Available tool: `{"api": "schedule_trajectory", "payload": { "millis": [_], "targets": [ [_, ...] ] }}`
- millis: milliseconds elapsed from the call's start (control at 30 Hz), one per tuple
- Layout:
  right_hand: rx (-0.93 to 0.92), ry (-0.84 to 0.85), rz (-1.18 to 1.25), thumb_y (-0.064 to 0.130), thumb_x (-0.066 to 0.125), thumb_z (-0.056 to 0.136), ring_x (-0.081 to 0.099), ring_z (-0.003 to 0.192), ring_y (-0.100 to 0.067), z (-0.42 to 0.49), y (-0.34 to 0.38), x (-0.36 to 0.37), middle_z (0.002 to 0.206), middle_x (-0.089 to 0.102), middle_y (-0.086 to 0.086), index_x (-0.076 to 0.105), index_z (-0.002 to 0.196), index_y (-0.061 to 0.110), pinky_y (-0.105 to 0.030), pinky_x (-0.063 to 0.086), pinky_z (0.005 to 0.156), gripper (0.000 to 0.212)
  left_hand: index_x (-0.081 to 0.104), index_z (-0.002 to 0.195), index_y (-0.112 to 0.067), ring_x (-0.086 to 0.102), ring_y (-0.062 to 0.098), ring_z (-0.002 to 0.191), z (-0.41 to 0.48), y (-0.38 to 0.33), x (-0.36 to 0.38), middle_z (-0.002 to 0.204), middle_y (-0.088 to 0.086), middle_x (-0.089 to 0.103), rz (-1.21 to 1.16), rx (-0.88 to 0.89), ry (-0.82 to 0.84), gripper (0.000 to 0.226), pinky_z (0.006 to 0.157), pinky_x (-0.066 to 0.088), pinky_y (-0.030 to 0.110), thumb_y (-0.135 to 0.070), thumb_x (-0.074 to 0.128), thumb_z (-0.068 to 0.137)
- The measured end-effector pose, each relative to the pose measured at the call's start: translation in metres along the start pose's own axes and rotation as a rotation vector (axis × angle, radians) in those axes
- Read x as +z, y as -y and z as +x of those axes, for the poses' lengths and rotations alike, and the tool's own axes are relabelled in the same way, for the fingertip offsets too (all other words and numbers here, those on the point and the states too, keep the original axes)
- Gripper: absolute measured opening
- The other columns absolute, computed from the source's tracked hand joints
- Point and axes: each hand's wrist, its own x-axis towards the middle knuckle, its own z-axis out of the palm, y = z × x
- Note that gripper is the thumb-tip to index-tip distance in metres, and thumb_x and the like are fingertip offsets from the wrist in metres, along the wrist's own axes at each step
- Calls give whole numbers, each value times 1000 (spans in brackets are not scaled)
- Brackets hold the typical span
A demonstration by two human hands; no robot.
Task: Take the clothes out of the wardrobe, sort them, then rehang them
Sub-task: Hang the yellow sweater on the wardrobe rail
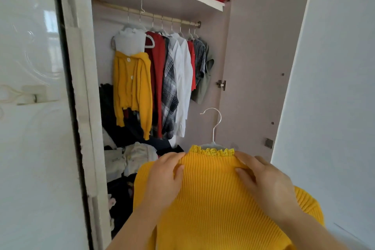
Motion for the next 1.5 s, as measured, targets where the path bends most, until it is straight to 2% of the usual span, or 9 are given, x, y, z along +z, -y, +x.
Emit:
{"api": "schedule_trajectory", "payload": {
  "millis": [133,233,367,533,733,833,1000,1200,1500],
  "targets": [
    [-32,51,-14,46,26,96,55,93,-7,79,-9,37,115,51,13,23,139,45,-18,41,65,43,50,130,-23,44,4,114,65,36,21,125,-8,52,-5,-44,-60,37,100,33,20,-18,50,94],
    [-80,54,4,45,25,97,56,96,-8,136,-8,64,115,51,13,23,139,46,-19,44,70,42,49,131,-24,38,-3,111,108,61,29,122,-16,46,14,-81,-127,38,98,29,15,-16,49,94],
    [-190,35,17,46,21,98,55,98,-6,214,4,103,117,49,15,17,139,48,-18,37,64,42,47,132,-24,37,-2,113,163,103,34,127,-14,44,42,-153,-221,39,100,30,16,-16,49,94],
    [-266,-3,158,42,32,97,57,95,-13,307,20,152,109,53,9,26,137,48,-28,45,69,40,44,135,-22,36,0,118,234,154,27,131,-15,41,125,-228,-306,42,100,26,15,-16,50,94],
    [-405,-5,255,40,31,98,55,98,-15,427,60,183,106,50,7,26,135,47,-30,45,72,38,40,138,-22,37,10,128,323,196,-5,140,-7,41,277,-293,-415,47,103,27,18,-18,52,92],
    [-445,-19,310,34,34,97,55,100,-20,485,90,193,107,51,3,32,133,43,-34,46,74,37,41,137,-23,37,11,128,360,215,-26,139,-6,43,341,-272,-469,47,103,26,18,-15,52,92],
    [-444,-146,254,15,43,95,61,90,-24,581,150,208,108,55,-2,27,139,40,-31,39,59,52,45,135,-18,41,18,127,422,252,-69,136,2,48,440,-238,-555,48,105,26,23,-7,54,89],
    [-439,-216,310,5,44,91,59,96,-27,673,217,207,111,60,-5,43,128,26,-28,36,57,43,52,128,-9,45,26,123,483,295,-111,130,10,53,426,-157,-684,44,101,29,25,-9,61,85],
    [-371,-322,330,6,43,91,54,112,-30,787,281,196,124,56,-8,48,127,28,-30,35,72,42,50,130,-12,45,23,122,555,344,-154,128,8,51,409,-51,-772,48,99,27,20,-7,62,84]
  ]
}}
